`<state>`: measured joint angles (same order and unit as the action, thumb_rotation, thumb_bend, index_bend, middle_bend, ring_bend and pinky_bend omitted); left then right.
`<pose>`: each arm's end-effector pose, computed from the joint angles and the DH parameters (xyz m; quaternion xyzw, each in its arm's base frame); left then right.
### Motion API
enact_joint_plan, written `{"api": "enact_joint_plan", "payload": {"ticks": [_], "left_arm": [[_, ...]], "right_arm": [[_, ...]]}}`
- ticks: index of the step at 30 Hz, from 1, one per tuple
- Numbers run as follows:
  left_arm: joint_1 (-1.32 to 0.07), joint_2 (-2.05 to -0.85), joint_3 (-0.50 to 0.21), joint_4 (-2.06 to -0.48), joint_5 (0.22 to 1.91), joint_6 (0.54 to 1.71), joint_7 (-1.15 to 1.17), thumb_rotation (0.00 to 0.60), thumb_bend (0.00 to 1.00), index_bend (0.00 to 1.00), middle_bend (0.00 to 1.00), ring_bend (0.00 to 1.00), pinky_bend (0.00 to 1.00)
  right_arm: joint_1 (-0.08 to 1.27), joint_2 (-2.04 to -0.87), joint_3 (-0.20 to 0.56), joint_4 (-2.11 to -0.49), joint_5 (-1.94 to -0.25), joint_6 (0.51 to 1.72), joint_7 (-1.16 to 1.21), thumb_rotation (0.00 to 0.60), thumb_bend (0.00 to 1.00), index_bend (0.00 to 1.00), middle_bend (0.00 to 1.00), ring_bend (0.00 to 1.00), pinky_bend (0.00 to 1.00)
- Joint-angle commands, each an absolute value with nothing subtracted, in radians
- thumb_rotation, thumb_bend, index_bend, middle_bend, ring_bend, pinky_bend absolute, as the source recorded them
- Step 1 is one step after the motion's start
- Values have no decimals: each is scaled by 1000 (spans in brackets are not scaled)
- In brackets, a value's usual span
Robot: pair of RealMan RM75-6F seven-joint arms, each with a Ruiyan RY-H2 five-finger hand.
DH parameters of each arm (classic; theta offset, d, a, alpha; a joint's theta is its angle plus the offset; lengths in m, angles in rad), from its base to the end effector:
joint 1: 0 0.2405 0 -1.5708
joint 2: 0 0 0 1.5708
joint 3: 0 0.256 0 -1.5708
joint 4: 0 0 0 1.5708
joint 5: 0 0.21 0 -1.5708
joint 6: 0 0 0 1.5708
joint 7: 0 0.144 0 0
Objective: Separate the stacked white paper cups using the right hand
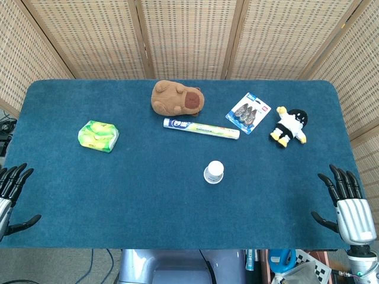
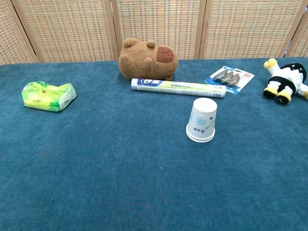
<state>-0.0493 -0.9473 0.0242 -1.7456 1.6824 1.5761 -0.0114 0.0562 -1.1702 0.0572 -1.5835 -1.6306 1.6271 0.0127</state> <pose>-0.2790 0.1521 0.1917 -0.6399 -0.3494 -0.4077 0.5498 -0.2916 -0.1715 0.1580 0.5886 -0.3355 0.4587 0.5749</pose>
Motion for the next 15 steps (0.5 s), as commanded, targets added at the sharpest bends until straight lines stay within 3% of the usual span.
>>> {"api": "enact_joint_plan", "payload": {"ticks": [1, 6, 15], "left_arm": [[-48, -946, 23, -1748, 1674, 1575, -18, 600, 52, 0, 0, 0, 0], [-38, -945, 16, -1746, 1659, 1594, -32, 600, 53, 0, 0, 0, 0], [-65, -952, -6, -1761, 1607, 1540, -2, 600, 53, 0, 0, 0, 0]], "right_arm": [[61, -1170, 59, -1583, -1633, 1622, 9, 600, 0, 169, 0, 0, 0], [104, -1174, 78, -1573, -1651, 1588, 38, 600, 0, 169, 1, 0, 0], [344, -1159, 155, -1651, -1556, 1229, 199, 600, 0, 170, 95, 24, 0]]}}
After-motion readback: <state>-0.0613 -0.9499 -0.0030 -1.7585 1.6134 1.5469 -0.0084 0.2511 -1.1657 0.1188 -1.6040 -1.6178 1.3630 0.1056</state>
